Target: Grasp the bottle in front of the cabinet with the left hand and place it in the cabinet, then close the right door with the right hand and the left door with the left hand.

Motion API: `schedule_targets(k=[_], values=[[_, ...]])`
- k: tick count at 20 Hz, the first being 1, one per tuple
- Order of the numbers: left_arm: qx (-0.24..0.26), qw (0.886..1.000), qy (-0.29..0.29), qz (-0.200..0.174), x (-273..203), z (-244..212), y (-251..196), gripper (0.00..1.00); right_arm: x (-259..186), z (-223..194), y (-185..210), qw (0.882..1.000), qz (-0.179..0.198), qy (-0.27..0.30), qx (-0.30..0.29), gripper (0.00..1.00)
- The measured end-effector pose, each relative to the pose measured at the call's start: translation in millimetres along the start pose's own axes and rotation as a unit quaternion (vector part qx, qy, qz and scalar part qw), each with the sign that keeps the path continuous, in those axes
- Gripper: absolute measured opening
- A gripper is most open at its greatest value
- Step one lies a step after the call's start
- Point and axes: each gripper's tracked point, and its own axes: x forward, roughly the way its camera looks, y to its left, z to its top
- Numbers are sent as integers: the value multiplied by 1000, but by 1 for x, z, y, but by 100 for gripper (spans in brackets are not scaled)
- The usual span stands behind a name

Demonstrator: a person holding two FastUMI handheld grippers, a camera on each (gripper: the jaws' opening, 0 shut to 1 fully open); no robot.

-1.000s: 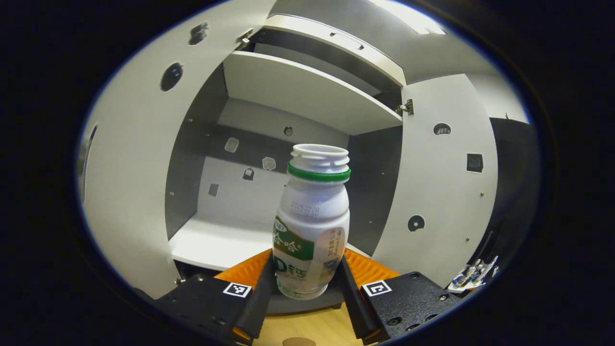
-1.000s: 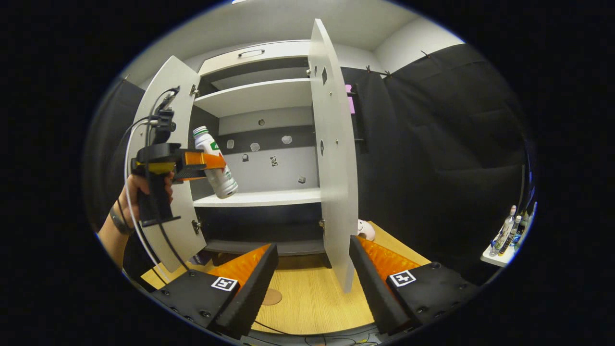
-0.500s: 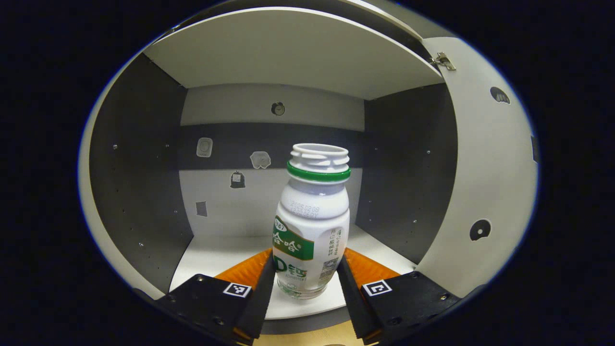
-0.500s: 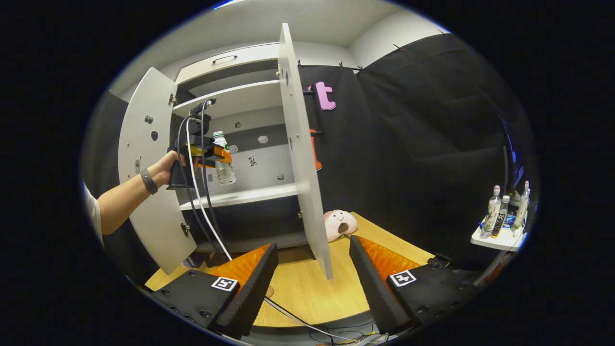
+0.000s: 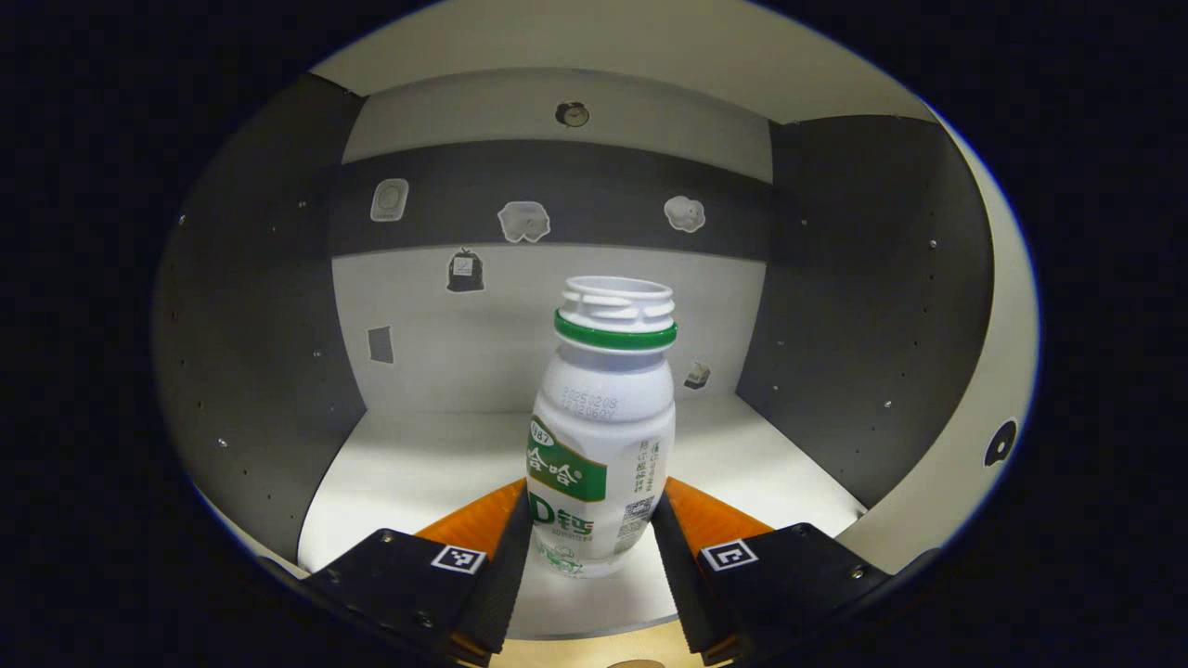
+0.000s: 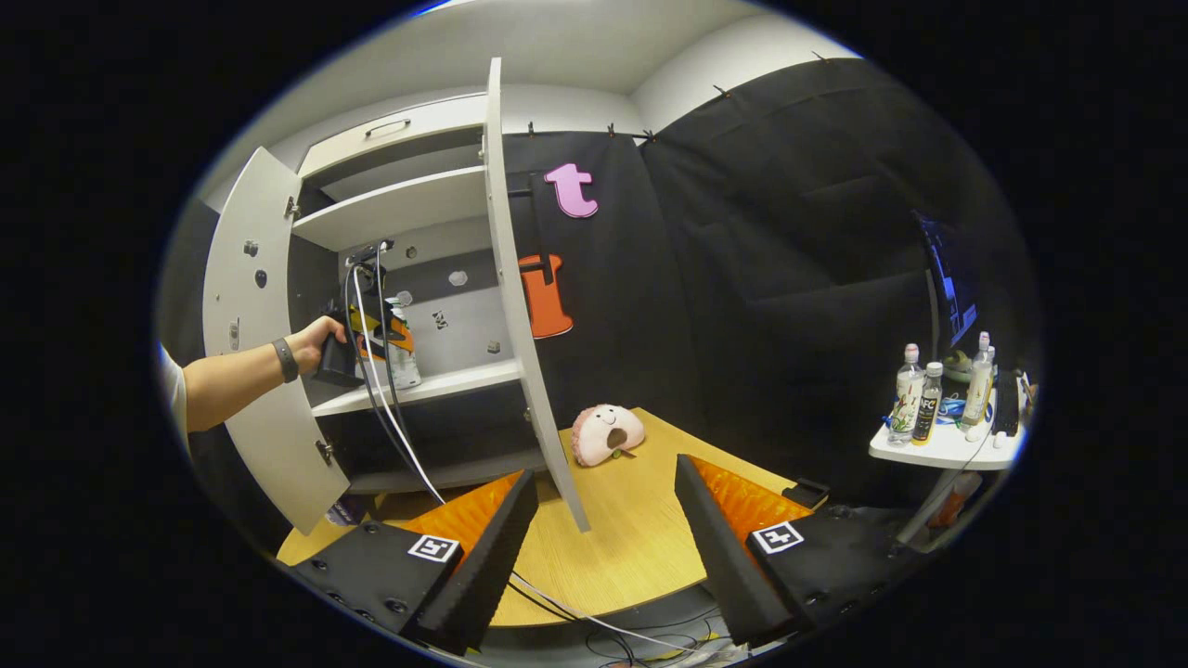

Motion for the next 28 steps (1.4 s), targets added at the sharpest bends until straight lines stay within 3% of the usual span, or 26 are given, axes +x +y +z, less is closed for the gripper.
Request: schedule_targets(k=[4, 9, 13, 21, 24, 28], values=[[-10, 1000, -11, -5, 3, 1, -2, 73, 1, -4, 0, 1000, 0, 4, -3, 98], [-20, 1000, -6, 3, 7, -8, 4, 90, 9, 1, 4, 1000, 7, 1, -3, 98], [-30, 997, -68, -10, -7, 16, 3, 95, 12, -2, 3, 1000, 4, 4, -3, 98], [-31, 971, -236, -34, -122, 81, -8, 95, 22, -3, 29, 999, 37, 13, -3, 98], [-45, 960, -269, -58, -172, 77, -15, 95, 25, -5, 43, 998, 55, 17, -7, 98], [-50, 956, -278, -76, -223, 44, -16, 95, 31, -4, 61, 996, 80, 20, -15, 98]])
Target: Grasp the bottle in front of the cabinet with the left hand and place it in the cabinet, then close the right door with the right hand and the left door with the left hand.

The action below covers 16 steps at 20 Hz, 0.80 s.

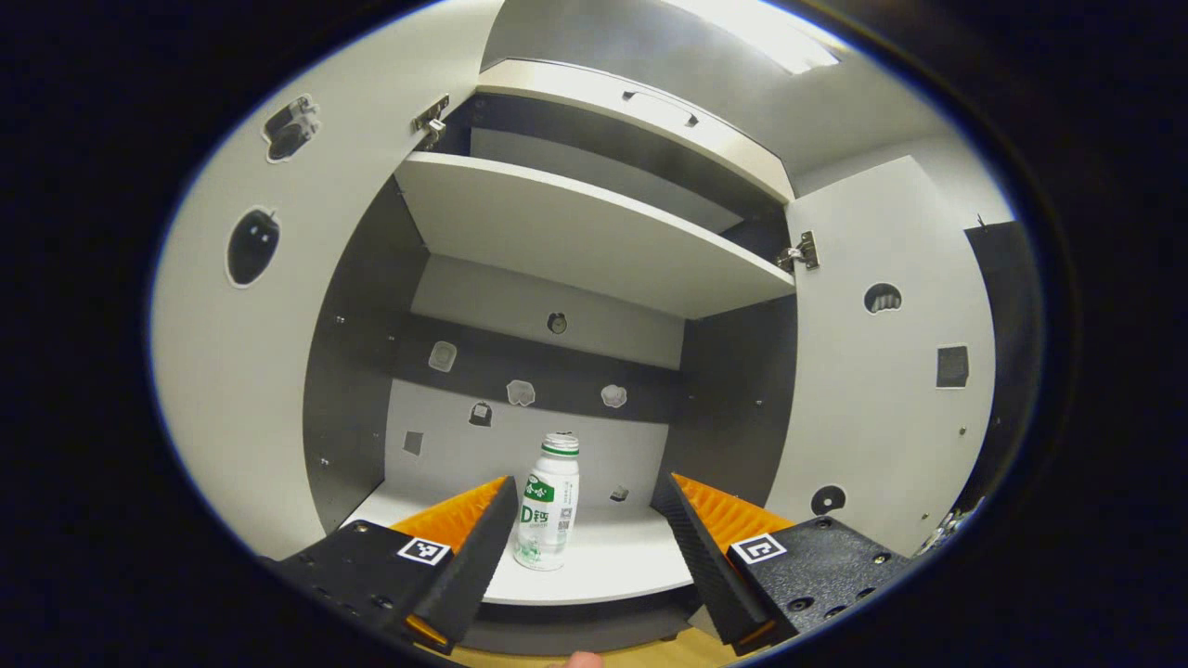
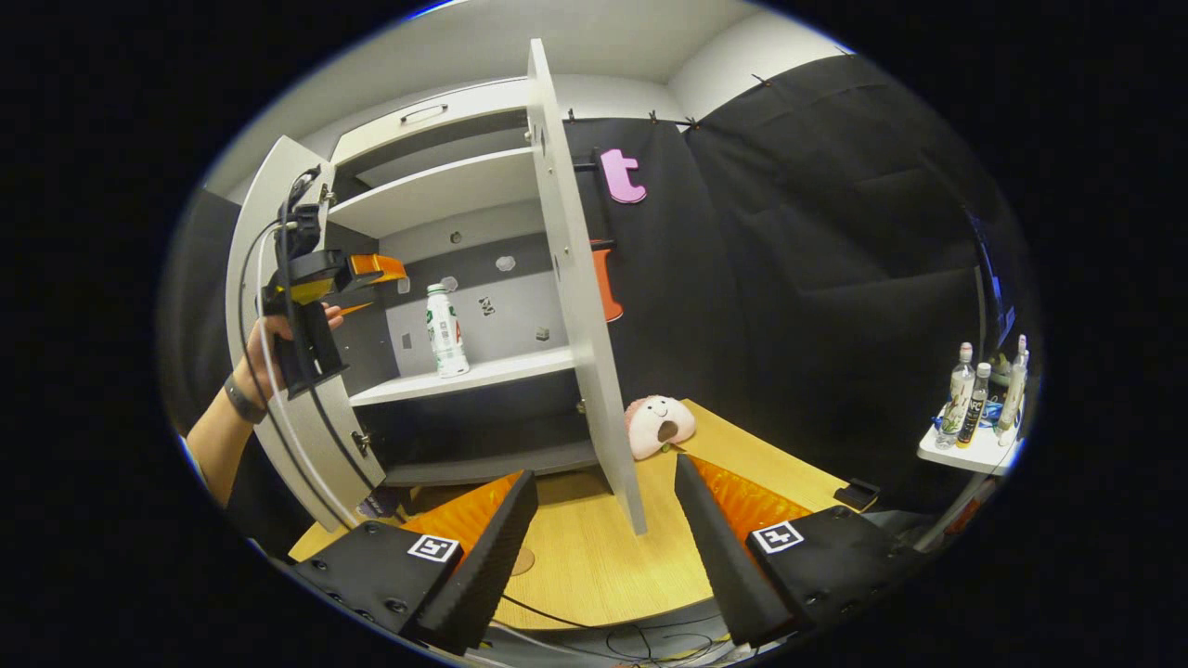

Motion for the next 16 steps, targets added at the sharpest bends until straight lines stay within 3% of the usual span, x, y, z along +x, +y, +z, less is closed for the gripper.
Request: schedule_targets(k=[3, 8, 16], values=[[11, 1000, 3, 20, -47, -23, 12, 94, 7, 3, 11, 1000, 20, 0, -13, 98], [6, 996, 35, 87, -128, -83, 44, 95, 24, 6, 32, 998, 56, -2, -24, 98], [34, 988, 46, 146, -206, -128, 60, 95, 44, 8, 67, 993, 110, -2, -51, 98]])
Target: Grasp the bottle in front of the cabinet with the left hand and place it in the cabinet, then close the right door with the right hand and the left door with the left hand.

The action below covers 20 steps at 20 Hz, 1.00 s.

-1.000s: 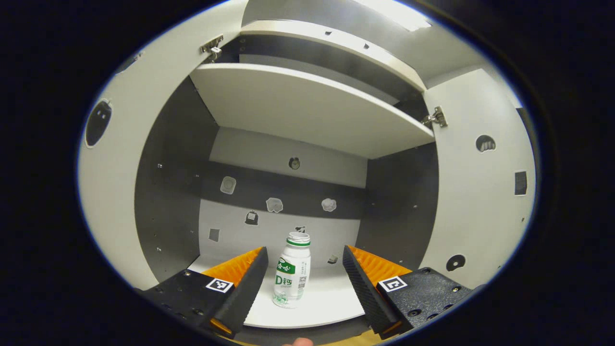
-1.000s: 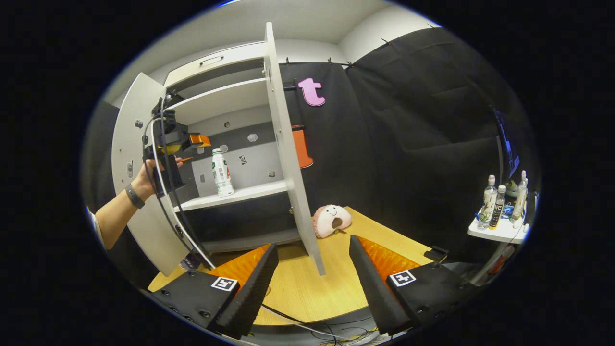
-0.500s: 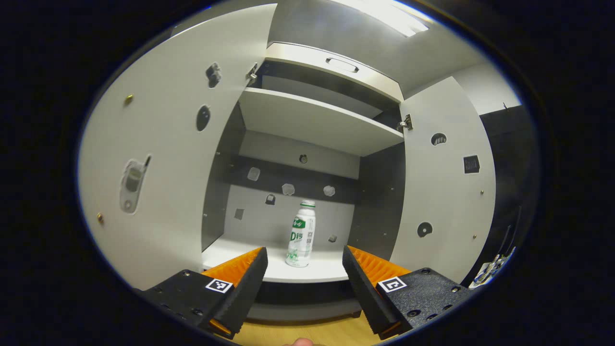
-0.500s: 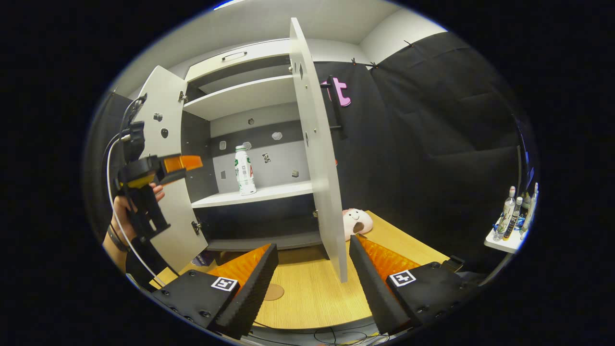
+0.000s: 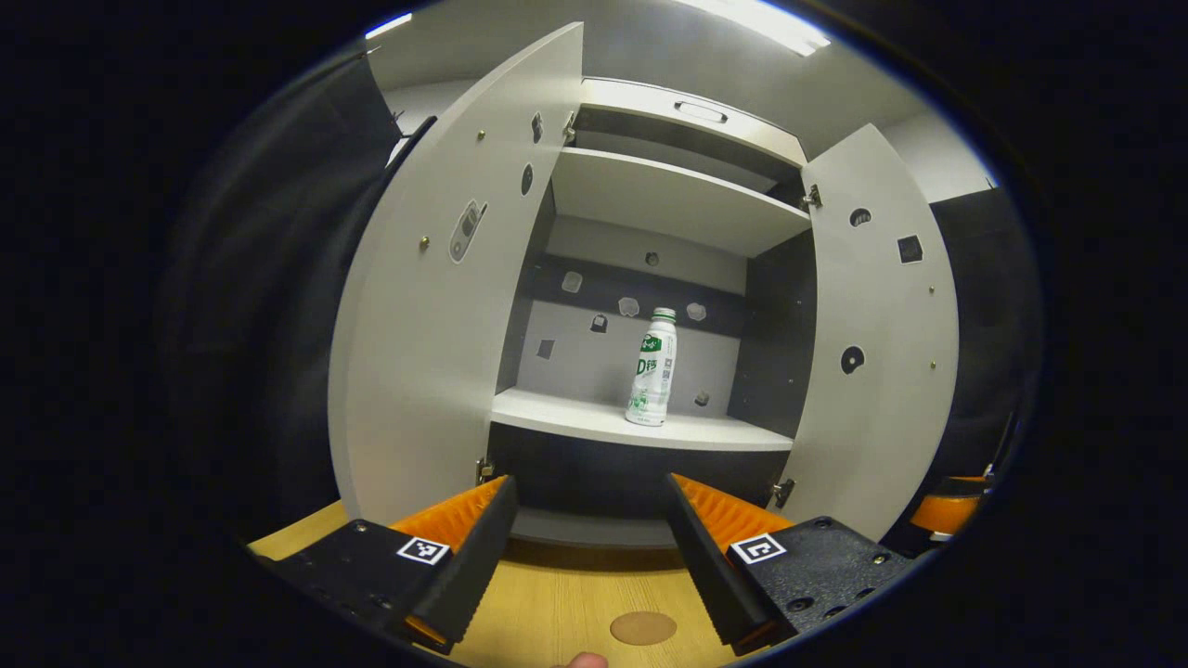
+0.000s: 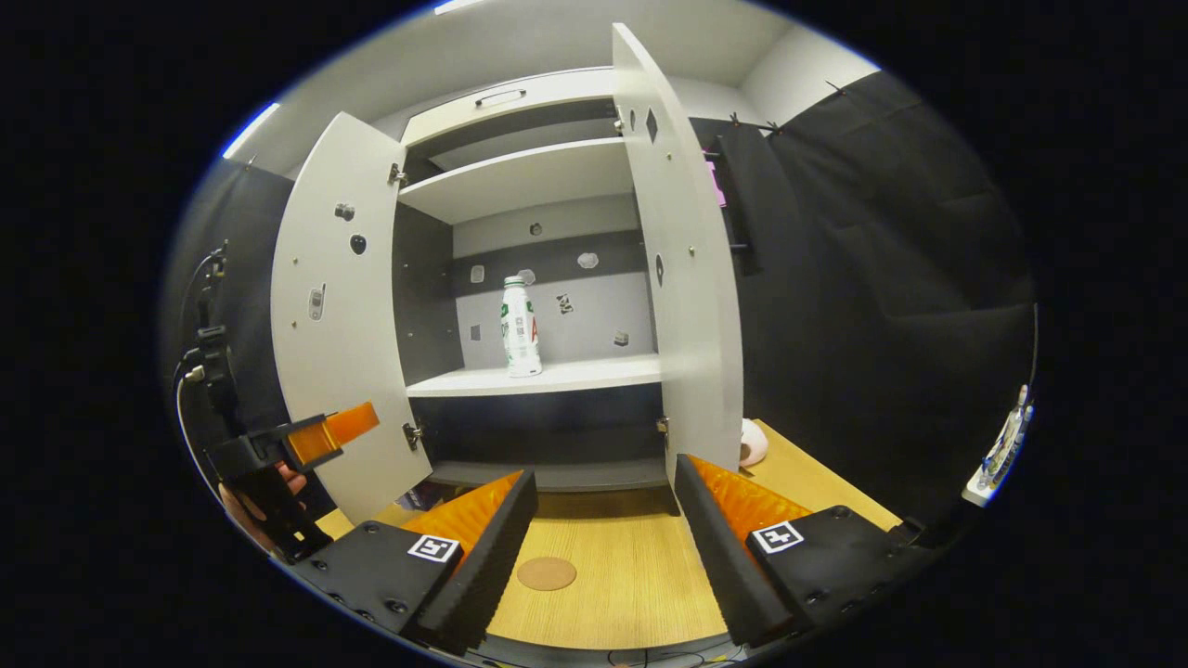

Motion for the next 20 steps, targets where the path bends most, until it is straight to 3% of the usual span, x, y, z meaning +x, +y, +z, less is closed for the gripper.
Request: schedule_targets(k=[8, 13, 16, 18, 20], values=[[-21, 1000, 2, -7, -39, -19, -16, 95, 18, 1, 26, 999, 26, -8, 22, 98], [-10, 1000, -6, -12, -33, -21, -19, 95, 14, 19, -3, 1000, -1, -22, -3, 98], [-29, 999, 3, -20, -26, -29, -23, 95, -6, 61, -23, 998, -2, -61, -4, 98], [-42, 999, 9, -26, -23, -34, -26, 95, -18, 100, -56, 994, -36, -101, -10, 98], [-47, 999, 13, -19, -18, -36, -23, 95, -28, 134, -98, 986, -97, -136, -11, 98]])
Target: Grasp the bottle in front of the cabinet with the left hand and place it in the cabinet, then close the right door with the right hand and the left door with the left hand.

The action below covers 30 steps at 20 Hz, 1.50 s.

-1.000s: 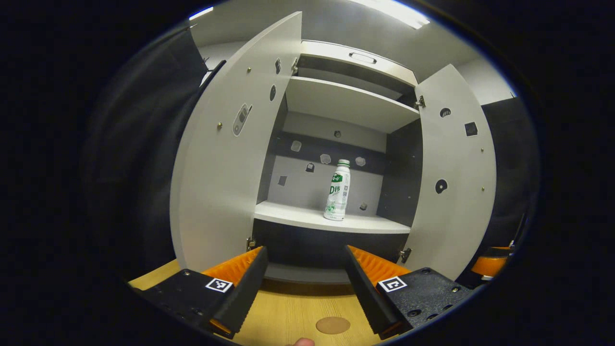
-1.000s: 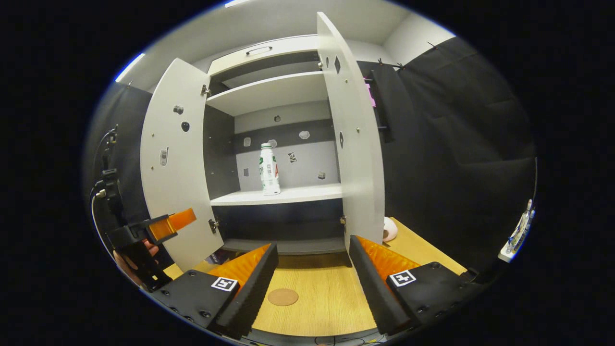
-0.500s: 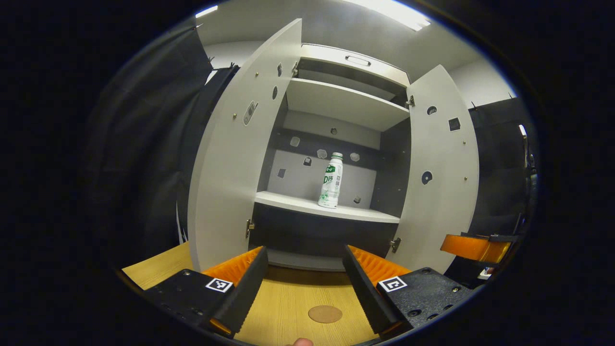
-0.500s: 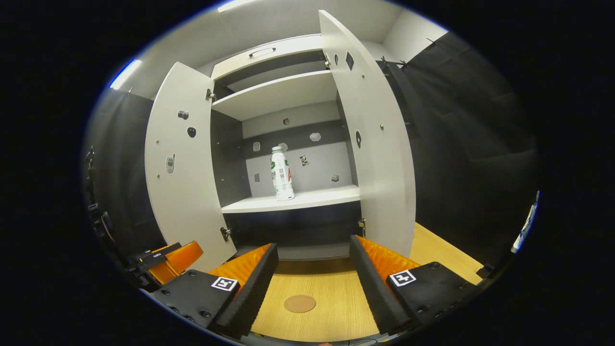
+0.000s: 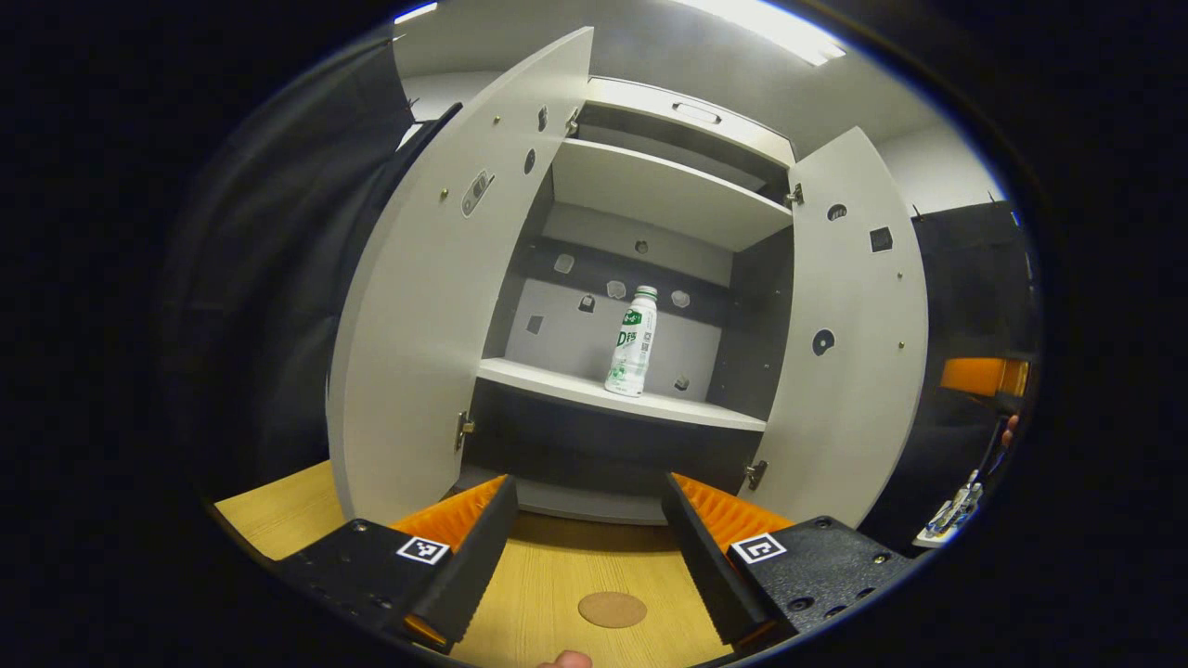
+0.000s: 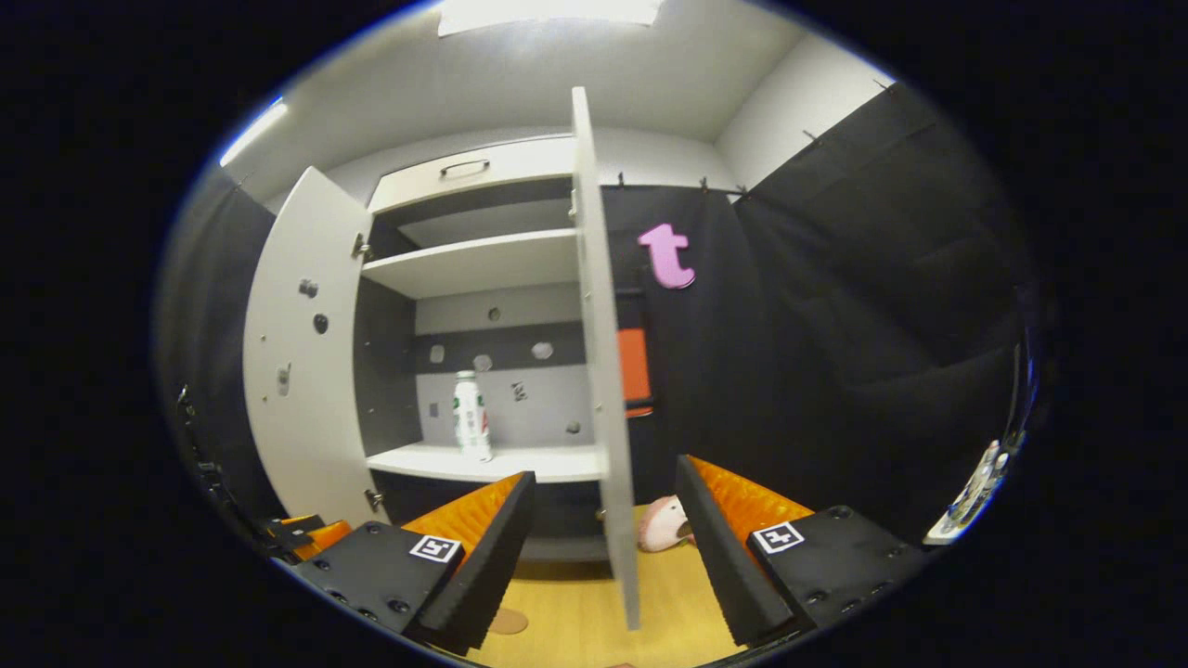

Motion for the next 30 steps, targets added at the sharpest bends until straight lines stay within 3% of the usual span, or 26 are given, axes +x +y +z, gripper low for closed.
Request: schedule_targets(k=[6, 11, 19, 24, 30], values=[[4, 1000, 1, 6, -2, 3, 7, 95, 39, 45, -69, 995, -95, -19, -13, 98], [27, 999, -13, 23, -9, 15, 20, 95, 78, 61, -85, 994, -111, -12, -20, 98], [22, 998, -33, 49, -14, 25, 34, 98, 99, 62, -64, 995, -97, -6, -3, 100], [22, 998, -50, 41, -9, 38, 31, 95, 99, 58, -55, 997, -76, 5, 14, 96], [9, 998, -52, 21, -3, 38, 23, 95, 96, 63, -31, 998, -55, 5, -21, 96]])
